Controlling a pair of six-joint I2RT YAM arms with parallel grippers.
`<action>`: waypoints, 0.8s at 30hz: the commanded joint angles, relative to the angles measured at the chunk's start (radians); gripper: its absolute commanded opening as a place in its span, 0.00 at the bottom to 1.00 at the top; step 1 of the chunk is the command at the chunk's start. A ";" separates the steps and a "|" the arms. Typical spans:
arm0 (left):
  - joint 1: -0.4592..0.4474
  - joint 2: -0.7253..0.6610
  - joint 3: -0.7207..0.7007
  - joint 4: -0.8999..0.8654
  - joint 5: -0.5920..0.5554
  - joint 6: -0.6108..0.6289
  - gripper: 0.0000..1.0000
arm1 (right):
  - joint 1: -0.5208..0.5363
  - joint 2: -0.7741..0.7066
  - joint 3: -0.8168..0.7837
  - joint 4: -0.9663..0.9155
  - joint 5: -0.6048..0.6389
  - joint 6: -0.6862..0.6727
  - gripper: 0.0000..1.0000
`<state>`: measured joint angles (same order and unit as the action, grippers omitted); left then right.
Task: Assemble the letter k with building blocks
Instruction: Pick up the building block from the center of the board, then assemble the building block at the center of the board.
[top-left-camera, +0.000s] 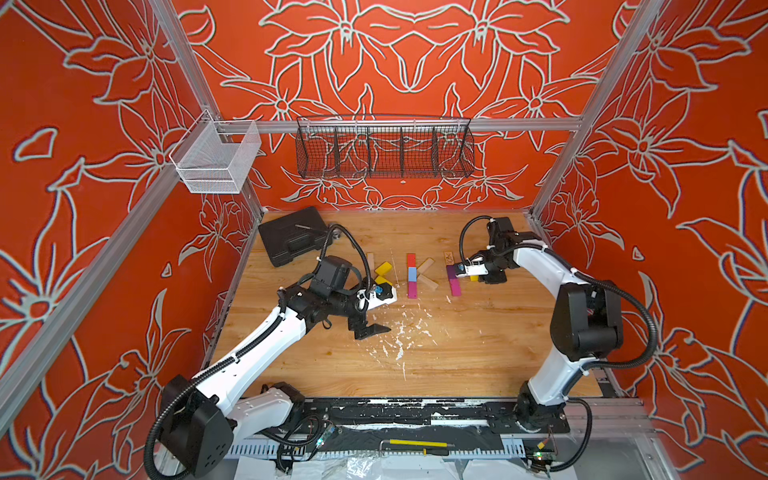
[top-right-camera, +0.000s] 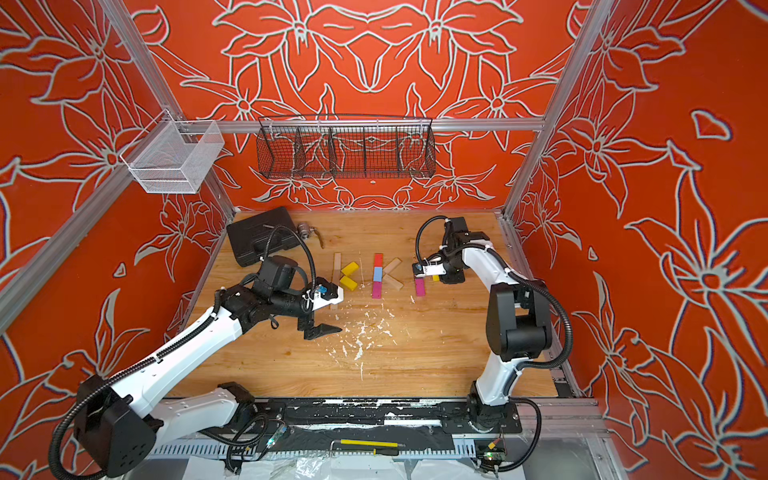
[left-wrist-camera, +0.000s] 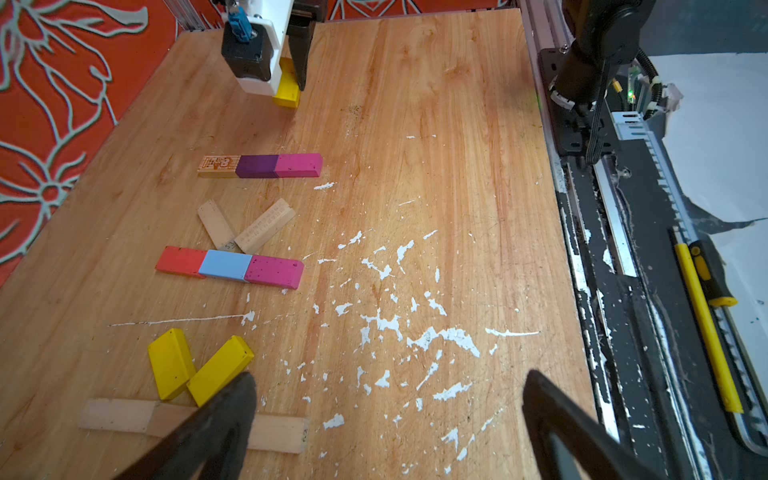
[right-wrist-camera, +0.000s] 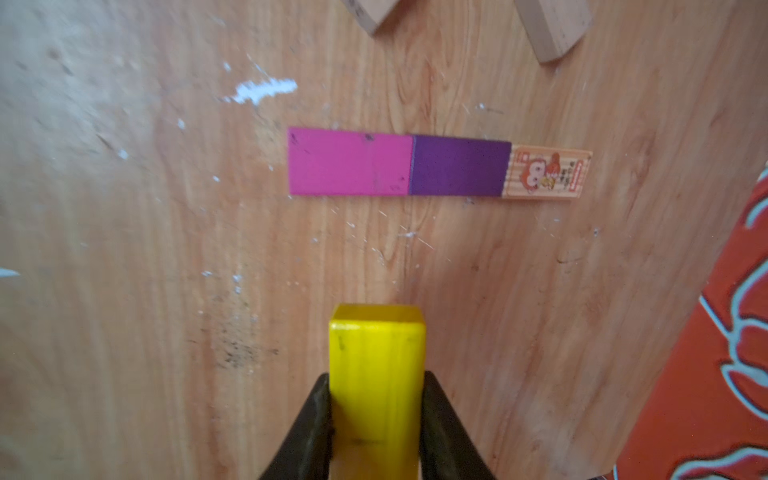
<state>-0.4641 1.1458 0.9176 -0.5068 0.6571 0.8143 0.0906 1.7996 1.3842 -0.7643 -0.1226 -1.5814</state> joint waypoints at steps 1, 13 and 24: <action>0.004 0.012 -0.008 -0.001 0.023 0.031 0.97 | -0.001 0.079 0.047 0.033 0.051 -0.142 0.27; 0.018 0.063 -0.005 -0.001 0.015 0.040 0.97 | -0.002 0.314 0.230 0.006 0.032 -0.222 0.28; 0.022 0.083 0.015 0.025 0.027 -0.001 0.97 | 0.003 0.278 0.252 -0.023 -0.004 -0.121 0.45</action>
<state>-0.4496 1.2255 0.9176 -0.5026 0.6571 0.8215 0.0883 2.1193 1.6257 -0.7334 -0.0963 -1.7279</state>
